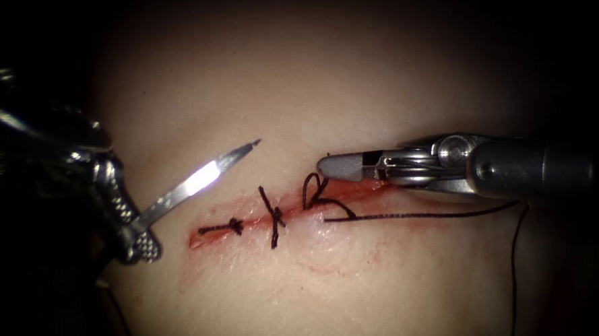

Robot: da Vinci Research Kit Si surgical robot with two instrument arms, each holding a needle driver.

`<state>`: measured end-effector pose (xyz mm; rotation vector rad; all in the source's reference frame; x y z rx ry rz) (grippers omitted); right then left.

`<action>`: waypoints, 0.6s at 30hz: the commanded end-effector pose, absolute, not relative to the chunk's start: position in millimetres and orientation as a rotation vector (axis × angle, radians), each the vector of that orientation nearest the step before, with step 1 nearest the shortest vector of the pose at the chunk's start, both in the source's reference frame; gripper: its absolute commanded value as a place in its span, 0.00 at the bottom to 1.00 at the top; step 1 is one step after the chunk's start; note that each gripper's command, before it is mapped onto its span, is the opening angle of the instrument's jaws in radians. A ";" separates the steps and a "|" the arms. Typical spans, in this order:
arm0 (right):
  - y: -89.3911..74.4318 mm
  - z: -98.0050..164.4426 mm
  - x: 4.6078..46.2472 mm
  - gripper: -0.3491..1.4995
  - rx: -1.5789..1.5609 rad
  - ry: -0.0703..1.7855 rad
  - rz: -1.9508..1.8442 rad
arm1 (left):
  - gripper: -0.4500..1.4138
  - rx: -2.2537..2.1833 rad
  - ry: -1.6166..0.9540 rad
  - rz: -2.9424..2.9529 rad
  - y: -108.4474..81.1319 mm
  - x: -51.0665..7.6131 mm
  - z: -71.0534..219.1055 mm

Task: Wound Closure

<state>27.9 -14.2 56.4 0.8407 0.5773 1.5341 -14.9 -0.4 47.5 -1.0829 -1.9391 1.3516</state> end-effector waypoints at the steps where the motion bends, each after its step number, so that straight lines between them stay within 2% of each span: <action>1: -14.1 56.5 29.2 0.25 0.844 0.579 1.538 | 0.00 -1.083 -1.939 1.352 -0.5 -15.3 48.0; 3: -14.2 56.4 29.4 0.05 0.844 0.574 1.545 | 0.00 -1.083 -1.939 1.351 -0.5 -15.3 48.0; 4: -14.1 56.3 29.6 0.00 0.843 0.574 1.547 | 0.00 -1.083 -1.939 1.351 -0.5 -15.3 48.0; 12: -12.5 55.6 29.3 0.00 0.816 0.604 1.567 | 0.00 -1.083 -1.941 1.351 -0.4 -15.3 48.0; 18: -7.1 54.4 28.7 0.00 0.695 0.734 1.560 | 0.00 -1.083 -1.940 1.351 -0.4 -15.3 48.0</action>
